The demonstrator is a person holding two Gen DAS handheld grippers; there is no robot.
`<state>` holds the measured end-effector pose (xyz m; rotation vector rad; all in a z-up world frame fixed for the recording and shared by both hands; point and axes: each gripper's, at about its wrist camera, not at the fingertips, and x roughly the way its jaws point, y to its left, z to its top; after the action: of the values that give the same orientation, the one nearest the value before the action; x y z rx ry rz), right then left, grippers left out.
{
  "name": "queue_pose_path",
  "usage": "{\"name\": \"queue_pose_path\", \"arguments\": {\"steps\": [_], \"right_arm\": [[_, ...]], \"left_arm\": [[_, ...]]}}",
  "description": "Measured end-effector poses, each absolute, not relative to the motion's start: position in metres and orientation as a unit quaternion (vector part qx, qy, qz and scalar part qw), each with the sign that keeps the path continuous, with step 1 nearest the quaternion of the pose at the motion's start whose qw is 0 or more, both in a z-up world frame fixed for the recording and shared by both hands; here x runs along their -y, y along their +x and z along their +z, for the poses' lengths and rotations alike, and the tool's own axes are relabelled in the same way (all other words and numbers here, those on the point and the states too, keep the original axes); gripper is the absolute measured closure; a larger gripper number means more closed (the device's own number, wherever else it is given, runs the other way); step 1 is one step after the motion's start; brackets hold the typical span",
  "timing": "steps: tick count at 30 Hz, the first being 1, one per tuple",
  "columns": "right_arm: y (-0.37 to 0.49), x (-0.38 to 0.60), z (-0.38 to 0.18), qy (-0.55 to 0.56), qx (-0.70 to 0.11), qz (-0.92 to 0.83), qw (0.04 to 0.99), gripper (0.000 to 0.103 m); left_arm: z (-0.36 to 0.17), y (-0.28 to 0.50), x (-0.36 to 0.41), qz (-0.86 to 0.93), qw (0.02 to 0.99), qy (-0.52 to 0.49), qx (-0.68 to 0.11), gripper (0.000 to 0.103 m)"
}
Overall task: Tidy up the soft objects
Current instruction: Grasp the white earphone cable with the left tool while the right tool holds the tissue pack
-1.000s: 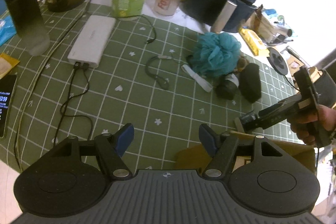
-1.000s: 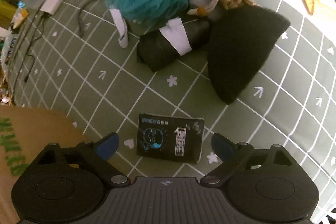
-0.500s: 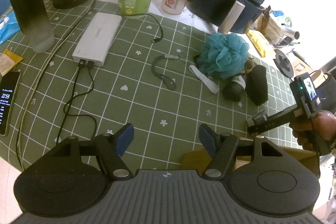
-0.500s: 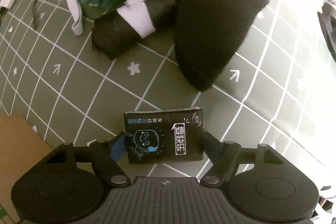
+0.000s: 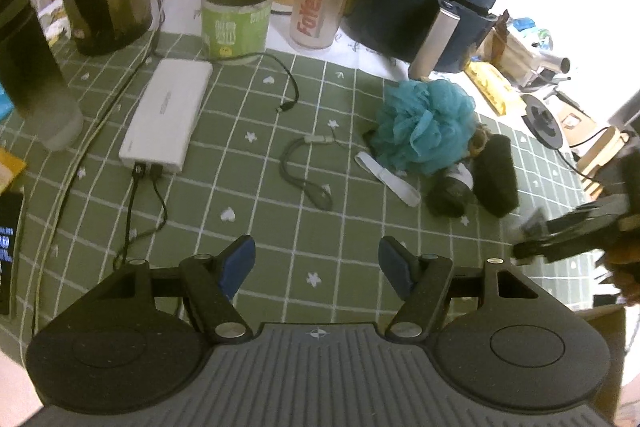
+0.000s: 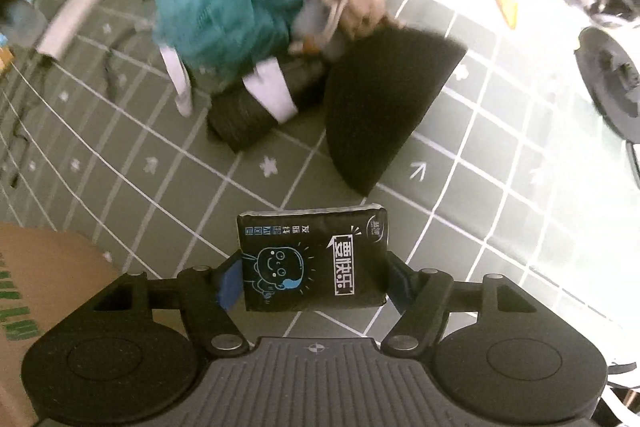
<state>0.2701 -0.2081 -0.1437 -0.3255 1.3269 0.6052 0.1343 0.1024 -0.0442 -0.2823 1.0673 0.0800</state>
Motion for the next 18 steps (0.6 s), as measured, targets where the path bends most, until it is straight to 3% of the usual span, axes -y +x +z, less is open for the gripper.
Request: {"name": "queue_pose_path", "arguments": {"steps": [18], "right_arm": [[0.243,0.279,-0.074,-0.011,-0.538,0.243,0.807,0.031]], "left_arm": [[-0.094,0.208,-0.095,-0.017,0.872,0.016,-0.489,0.036]]}}
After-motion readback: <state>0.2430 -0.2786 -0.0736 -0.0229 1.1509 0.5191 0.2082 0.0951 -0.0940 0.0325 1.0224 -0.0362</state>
